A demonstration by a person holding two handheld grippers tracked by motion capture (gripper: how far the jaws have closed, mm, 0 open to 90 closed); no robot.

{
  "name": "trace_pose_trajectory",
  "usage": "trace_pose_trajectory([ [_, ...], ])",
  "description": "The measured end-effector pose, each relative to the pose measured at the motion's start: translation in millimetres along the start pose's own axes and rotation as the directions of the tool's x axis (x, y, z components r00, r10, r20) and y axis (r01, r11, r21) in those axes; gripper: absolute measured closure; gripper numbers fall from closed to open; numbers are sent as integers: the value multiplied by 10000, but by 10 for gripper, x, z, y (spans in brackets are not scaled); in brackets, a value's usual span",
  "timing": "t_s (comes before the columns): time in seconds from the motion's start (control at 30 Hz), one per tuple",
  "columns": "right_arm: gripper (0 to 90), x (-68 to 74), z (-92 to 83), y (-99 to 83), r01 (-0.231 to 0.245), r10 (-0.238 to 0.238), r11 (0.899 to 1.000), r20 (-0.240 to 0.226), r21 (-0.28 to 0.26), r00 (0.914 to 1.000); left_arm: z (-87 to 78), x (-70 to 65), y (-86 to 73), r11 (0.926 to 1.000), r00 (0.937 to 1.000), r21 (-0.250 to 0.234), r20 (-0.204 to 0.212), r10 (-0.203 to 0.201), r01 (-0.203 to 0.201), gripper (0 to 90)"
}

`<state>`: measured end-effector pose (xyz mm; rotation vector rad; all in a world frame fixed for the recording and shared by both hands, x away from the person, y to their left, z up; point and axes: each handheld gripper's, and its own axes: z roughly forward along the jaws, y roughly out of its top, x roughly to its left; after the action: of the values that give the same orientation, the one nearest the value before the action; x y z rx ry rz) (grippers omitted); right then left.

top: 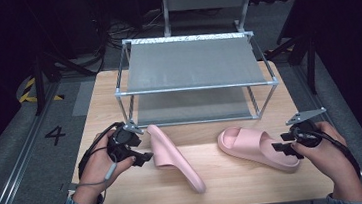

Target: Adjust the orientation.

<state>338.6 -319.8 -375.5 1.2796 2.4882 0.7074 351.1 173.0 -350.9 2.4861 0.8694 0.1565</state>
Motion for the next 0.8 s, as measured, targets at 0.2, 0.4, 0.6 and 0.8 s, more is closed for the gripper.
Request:
trace_pose_trajectory([
  [0.2, 487, -9, -16, -44, -82, 82, 10000, 56, 23, 10000, 16, -60, 66, 9995, 9989, -170, 367, 284, -278, 459],
  [0.4, 486, -3, -15, -88, -90, 89, 9998, 46, 156, 9999, 39, -103, 135, 9981, 9964, -223, 622, 584, -571, 555],
  [0.6, 486, -21, -43, -129, -216, 215, 9997, 125, 133, 9997, 94, -167, 202, 9964, 9915, -56, 988, 852, -851, 754],
  [0.8, 485, -20, -29, -160, -270, 267, 9994, 114, 229, 9996, 175, -231, 275, 9948, 9841, -211, 1461, 1013, -993, 900],
])
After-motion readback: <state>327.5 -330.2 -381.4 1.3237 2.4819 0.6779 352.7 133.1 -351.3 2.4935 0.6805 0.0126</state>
